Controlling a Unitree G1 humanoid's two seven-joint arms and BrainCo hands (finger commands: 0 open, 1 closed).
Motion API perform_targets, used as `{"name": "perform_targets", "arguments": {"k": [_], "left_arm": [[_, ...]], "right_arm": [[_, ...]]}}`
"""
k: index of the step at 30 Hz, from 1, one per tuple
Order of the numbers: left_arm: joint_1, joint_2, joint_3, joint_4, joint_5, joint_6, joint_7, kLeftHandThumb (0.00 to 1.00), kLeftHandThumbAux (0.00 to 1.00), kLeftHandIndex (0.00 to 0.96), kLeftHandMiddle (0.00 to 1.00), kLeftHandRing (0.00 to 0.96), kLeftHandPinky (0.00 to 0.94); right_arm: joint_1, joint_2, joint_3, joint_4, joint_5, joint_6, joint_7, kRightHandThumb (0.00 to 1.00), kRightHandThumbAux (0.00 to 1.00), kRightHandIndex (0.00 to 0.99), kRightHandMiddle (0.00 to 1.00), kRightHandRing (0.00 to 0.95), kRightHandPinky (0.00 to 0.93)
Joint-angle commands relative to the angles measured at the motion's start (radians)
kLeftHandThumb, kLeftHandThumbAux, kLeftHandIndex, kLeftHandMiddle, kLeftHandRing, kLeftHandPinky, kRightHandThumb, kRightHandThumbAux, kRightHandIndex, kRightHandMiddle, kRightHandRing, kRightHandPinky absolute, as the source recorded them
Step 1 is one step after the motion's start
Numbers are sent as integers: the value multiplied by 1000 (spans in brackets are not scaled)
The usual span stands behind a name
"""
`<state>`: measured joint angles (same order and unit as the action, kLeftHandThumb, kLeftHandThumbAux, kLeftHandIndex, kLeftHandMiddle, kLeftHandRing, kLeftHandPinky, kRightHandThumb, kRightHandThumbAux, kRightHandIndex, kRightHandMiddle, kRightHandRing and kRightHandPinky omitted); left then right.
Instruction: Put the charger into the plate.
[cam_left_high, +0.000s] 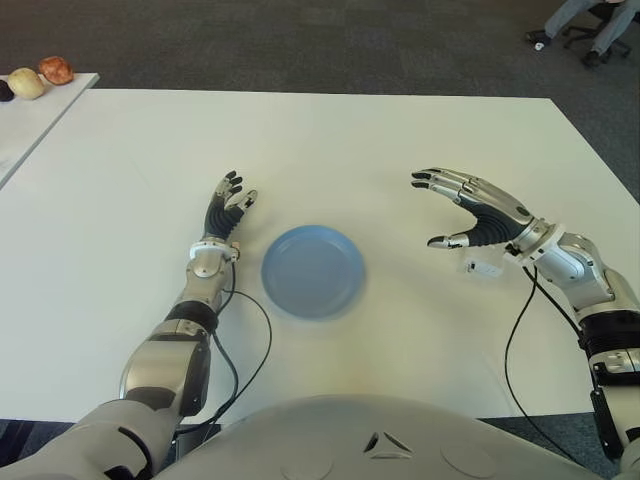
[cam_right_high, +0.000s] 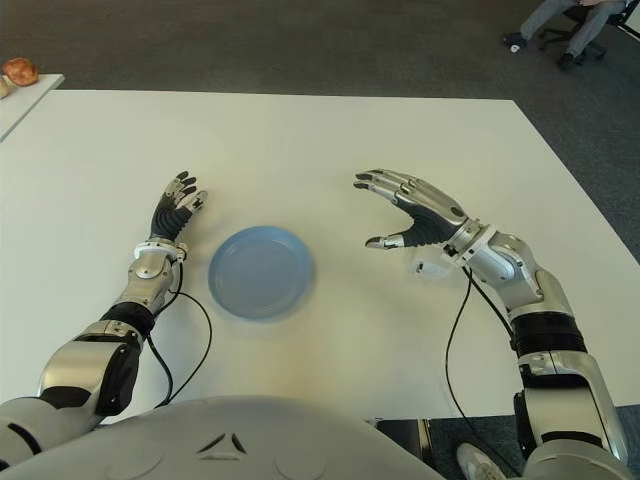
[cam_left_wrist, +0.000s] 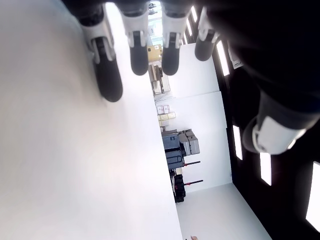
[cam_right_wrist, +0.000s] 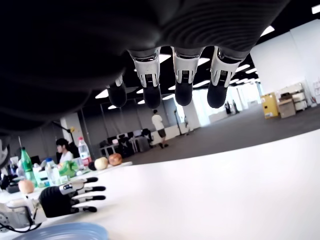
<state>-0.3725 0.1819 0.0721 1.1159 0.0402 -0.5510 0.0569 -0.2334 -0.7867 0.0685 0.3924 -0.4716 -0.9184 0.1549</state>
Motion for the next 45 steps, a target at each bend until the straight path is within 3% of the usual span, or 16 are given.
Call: {"name": "perform_targets", "arguments": {"k": [1, 16, 27, 35, 45], "left_arm": [[78, -17, -12, 84, 17, 81, -13, 0, 558, 70, 135, 127, 125], [77, -13, -14, 82, 12, 81, -27, 0, 545, 60, 125, 119, 122], [75, -12, -9, 84, 5, 88, -34, 0, 547, 63, 133, 128, 128], [80, -11, -6, 82, 4, 76, -37, 0, 550, 65, 137, 131, 137], [80, -10, -5, 79, 4, 73, -41, 0, 557, 68, 144, 137, 141]], "right_arm": [[31, -17, -14, -27, -28, 42, -9, 287, 237, 0, 0, 0, 0], [89, -78, -23, -86, -85, 142, 6, 255, 185, 0, 0, 0, 0], [106, -155, -15, 46, -104, 163, -10, 243, 169, 0, 0, 0, 0], [129, -165, -11, 55, -102, 206, -16, 250, 153, 0, 0, 0, 0], [229, -178, -42, 24, -113, 305, -50, 292, 143, 0, 0, 0, 0]]}}
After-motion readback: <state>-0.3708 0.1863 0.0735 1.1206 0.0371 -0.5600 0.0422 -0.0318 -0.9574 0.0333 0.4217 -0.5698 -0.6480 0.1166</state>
